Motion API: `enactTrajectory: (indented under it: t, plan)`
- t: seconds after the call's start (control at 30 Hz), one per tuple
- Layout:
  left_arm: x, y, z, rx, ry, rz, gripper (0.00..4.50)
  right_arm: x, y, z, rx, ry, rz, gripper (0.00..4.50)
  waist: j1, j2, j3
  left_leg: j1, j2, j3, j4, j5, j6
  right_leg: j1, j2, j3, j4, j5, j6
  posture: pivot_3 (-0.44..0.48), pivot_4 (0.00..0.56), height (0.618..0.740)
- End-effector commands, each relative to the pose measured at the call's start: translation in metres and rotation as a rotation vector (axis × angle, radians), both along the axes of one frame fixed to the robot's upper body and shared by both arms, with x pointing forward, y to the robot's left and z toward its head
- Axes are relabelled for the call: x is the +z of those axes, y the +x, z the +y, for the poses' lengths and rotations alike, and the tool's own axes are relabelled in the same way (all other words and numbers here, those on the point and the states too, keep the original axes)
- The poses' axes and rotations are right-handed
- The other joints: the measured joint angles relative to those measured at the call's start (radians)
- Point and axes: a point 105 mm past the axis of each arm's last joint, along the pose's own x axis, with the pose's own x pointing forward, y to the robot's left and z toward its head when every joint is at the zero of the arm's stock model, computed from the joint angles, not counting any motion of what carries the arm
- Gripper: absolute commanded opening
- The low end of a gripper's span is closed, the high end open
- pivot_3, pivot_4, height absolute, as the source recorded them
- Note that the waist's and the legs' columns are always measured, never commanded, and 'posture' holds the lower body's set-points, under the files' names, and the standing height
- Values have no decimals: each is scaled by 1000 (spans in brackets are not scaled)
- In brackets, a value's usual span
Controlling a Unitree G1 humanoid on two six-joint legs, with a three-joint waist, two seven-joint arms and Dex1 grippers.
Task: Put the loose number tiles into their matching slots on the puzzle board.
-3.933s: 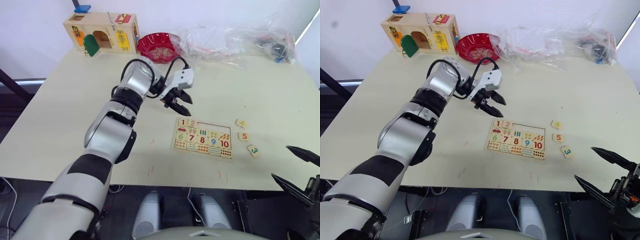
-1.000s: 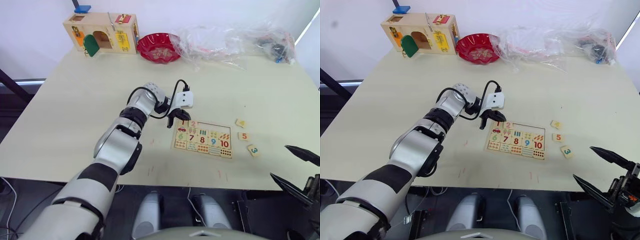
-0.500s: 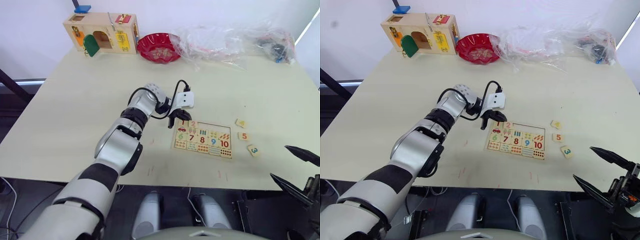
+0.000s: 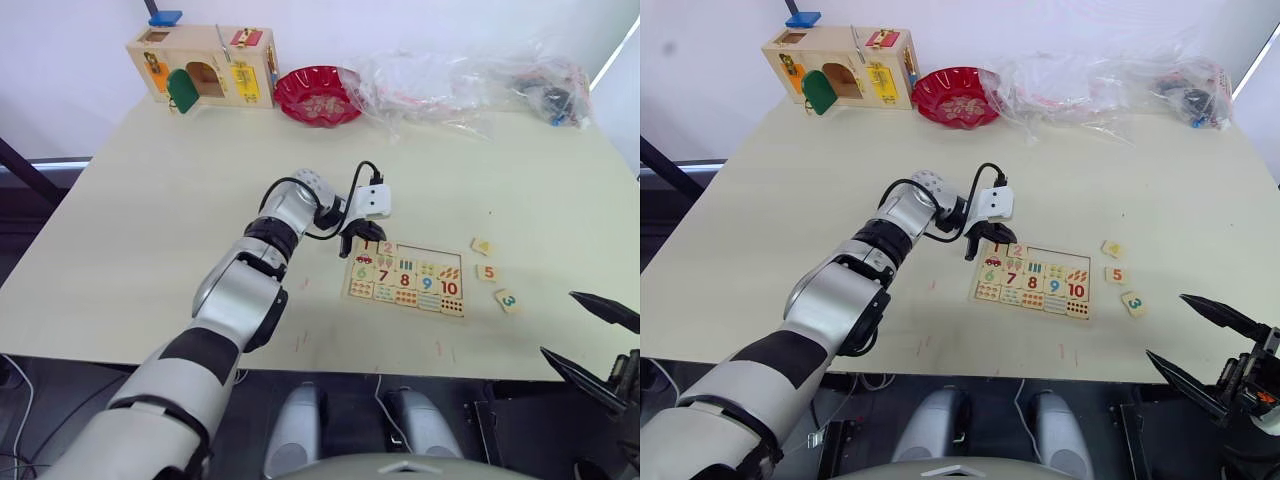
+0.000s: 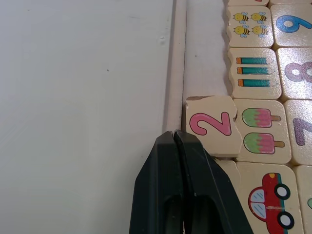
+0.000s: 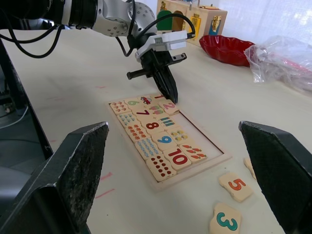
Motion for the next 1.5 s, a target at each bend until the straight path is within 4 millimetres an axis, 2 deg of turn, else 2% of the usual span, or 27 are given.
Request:
enactTrajectory:
  t: [0.03, 0.67, 0.77, 0.93, 1.0, 1.07, 1.13, 1.23, 1.3, 1.4, 1.5]
  plan:
    - [6, -1, -7, -30, -16, -31, 67, 8, -3, 2, 17, -1, -26, 4500, 0, 0, 0, 0, 0, 0, 0, 0, 0, 0, 0, 0, 0, 0, 0, 0, 150, 740]
    - [21, 6, 5, 6, -43, -47, 67, 7, 0, 3, 27, 4, -26, 4500, -1, 0, 0, 0, 0, 0, 0, 0, 0, 0, 0, 0, 0, 0, 0, 0, 150, 740]
    - [29, 8, 7, 22, -87, -37, 67, 7, 1, 3, 29, 5, -26, 4500, -1, 0, 0, 0, 0, 0, 0, 0, 0, 0, 0, 0, 0, 0, 0, 0, 150, 740]
    - [70, 3, 22, 30, -327, 62, 67, 14, 2, 7, 22, 52, -22, 4500, -3, 0, 0, -1, 0, 0, 0, 0, 0, 0, 0, 0, 0, 0, 0, 0, 150, 740]
    - [78, 1, 29, 45, -378, 79, 67, 17, 3, 9, 17, 83, -14, 4500, -3, 0, 0, 0, 1, 0, 0, 0, 0, 0, 0, 0, 0, 0, 0, 0, 150, 740]
    - [84, -4, 45, 99, -448, 93, 67, 16, 11, 10, -20, 122, 28, 4500, -6, 2, -1, 0, 1, 0, 0, 0, 0, 0, 0, 0, 0, 0, 0, 0, 150, 740]
    - [95, -8, 57, 188, -590, 80, 67, 18, 23, 10, -89, 123, 22, 4500, -16, 4, -2, 2, 1, 0, 0, 0, 0, 1, 0, 0, 1, 0, 0, 0, 150, 740]
    - [94, -23, 73, 284, -690, 66, 67, 11, 41, 20, -145, 22, 78, 4500, -21, 4, -2, 2, 2, -5, 0, 0, 0, 1, -1, 0, 2, 0, 0, 0, 150, 740]
    - [91, -38, 80, 318, -738, 86, 67, 12, 52, 21, -179, 35, 120, 4500, -26, 4, -2, 2, 2, -6, 0, 0, 0, 1, -1, 0, 2, 0, 0, 0, 150, 740]
    - [85, -57, 94, 382, -774, 57, 67, 23, 54, 32, -63, 85, 145, 4500, -22, 4, -2, 2, 1, -7, 0, 0, 0, 1, -1, -1, 2, 0, 0, 0, 150, 740]
    - [76, -71, 105, 446, -801, 71, 67, 28, 58, 27, -35, 97, 139, 4500, -16, 4, -2, 3, 1, -8, 0, 0, 0, 4, -1, -2, 1, 0, 0, 0, 150, 740]
